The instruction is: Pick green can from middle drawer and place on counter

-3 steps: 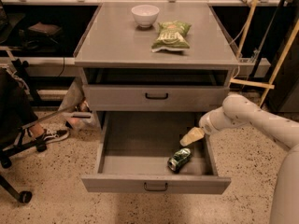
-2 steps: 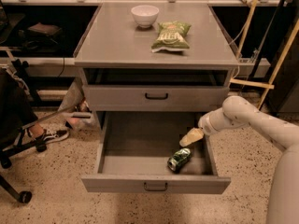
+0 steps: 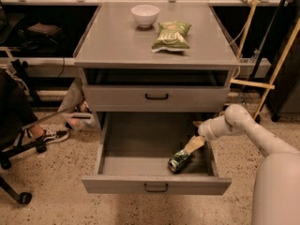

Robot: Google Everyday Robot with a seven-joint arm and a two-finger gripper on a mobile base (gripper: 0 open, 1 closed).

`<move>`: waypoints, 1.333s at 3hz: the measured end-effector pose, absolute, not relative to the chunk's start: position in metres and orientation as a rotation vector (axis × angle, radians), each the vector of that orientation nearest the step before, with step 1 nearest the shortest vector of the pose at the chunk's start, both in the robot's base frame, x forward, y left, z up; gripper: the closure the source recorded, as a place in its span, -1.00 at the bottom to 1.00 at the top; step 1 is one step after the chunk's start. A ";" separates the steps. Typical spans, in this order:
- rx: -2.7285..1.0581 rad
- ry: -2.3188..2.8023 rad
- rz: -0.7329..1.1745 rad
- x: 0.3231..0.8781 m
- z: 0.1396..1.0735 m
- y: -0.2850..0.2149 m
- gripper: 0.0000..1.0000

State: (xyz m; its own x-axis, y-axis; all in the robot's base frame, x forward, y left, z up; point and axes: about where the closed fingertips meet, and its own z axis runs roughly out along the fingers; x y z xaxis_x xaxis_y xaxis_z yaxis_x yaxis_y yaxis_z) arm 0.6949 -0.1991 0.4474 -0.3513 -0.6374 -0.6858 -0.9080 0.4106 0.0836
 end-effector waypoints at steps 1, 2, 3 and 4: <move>-1.361 2.022 0.548 0.714 0.461 -0.216 -1.00; -1.361 2.021 0.547 0.715 0.461 -0.215 -1.00; -1.380 2.007 0.468 0.713 0.454 -0.212 -1.00; -1.428 1.935 0.242 0.704 0.483 -0.224 -1.00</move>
Offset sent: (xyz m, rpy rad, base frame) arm 0.0146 -0.0143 0.0078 -0.0143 -0.0724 0.0396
